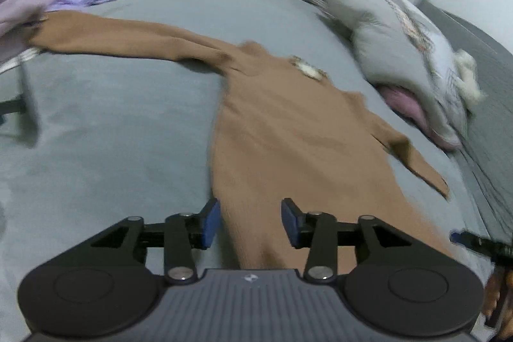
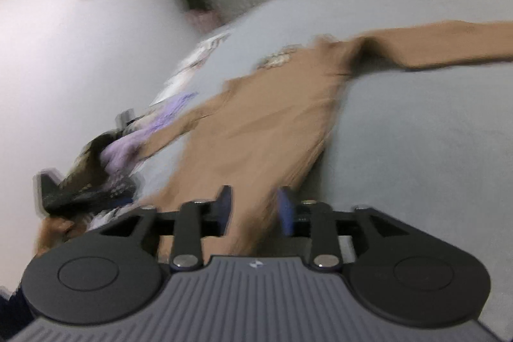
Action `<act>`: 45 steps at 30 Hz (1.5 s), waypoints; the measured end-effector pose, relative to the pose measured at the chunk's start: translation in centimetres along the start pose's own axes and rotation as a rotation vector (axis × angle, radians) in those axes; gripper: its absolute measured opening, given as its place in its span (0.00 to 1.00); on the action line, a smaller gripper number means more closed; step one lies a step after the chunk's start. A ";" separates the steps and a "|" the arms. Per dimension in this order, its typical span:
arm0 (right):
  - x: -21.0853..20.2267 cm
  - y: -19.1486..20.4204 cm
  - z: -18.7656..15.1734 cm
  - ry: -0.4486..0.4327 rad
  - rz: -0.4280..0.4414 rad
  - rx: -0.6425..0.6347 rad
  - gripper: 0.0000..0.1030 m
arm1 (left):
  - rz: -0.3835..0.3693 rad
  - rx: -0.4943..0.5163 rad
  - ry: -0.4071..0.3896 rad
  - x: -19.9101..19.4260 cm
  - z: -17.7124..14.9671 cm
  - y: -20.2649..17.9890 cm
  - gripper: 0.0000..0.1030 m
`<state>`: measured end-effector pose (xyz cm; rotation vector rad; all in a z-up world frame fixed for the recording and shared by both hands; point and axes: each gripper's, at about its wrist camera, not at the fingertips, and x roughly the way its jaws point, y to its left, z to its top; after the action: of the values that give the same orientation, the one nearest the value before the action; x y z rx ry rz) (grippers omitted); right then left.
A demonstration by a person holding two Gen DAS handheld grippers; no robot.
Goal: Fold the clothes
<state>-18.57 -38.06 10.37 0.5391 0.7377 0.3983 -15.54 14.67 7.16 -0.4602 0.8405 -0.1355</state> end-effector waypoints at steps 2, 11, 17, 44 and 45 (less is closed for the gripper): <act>-1.1 -3.2 1.1 -0.134 -0.051 0.161 0.60 | 0.014 -0.030 -0.034 0.5 0.9 0.6 0.54; -3.2 -13.1 5.4 -0.468 -0.339 0.570 0.62 | 0.152 -0.100 -0.175 5.2 5.7 1.4 0.73; 0.5 -17.7 6.7 -0.509 -0.463 0.608 0.62 | 0.208 -0.162 -0.227 8.0 8.9 3.1 0.74; 8.1 -14.3 11.9 -0.385 -1.110 -0.140 0.07 | 0.314 -0.239 -0.264 13.1 11.7 6.9 0.75; 7.6 -14.9 12.0 -0.385 -1.131 -0.141 0.07 | 0.304 -0.250 -0.264 13.2 11.8 7.3 0.76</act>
<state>-2.54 -49.77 5.00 0.0027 0.5313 -0.6879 1.56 21.28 1.70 -0.5650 0.6594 0.3086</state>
